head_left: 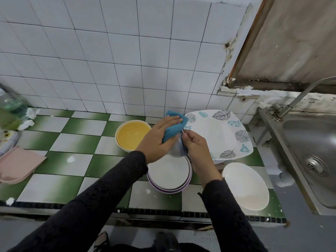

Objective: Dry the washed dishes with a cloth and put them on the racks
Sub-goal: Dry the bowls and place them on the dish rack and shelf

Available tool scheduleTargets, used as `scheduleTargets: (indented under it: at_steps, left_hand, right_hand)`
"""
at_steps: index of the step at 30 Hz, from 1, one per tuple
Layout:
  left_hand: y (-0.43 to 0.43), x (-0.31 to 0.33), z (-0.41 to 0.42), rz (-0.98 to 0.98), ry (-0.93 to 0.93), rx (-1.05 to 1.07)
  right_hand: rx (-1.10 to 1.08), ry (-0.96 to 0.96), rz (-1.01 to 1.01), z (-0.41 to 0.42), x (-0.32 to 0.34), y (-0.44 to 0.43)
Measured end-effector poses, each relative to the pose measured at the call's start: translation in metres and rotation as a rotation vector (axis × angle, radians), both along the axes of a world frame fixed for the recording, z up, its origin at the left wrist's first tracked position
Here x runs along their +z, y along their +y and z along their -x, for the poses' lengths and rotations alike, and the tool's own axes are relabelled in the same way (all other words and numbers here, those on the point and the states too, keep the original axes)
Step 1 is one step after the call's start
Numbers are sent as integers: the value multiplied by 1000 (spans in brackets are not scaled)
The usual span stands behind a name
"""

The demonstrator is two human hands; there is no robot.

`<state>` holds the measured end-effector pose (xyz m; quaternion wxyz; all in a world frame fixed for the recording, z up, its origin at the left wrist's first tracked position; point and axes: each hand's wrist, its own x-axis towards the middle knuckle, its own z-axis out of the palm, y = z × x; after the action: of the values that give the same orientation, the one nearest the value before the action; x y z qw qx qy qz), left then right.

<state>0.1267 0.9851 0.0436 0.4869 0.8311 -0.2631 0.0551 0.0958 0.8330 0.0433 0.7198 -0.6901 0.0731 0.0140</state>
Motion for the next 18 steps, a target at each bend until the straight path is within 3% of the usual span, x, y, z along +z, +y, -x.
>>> scheduleTargets:
  at_steps: [3,7,12,15,18]
  left_hand:
    - [5,5,-4,391,471,127]
    - [5,-7,-1,619,663,204]
    - [-22,-24,26,645,589,279]
    - [-39,-18,39,593,531,314]
    - [-39,-15,43,492,337,254]
  right_hand:
    - [-68,33,-217,-6,-1,-5]
    - [-136,93,-665,-11,-4,-2]
    - [-203,22,-911,-4,4,11]
    - [-232,24,-926,-6,7,15]
    - [-220,24,-893,-7,10,14]
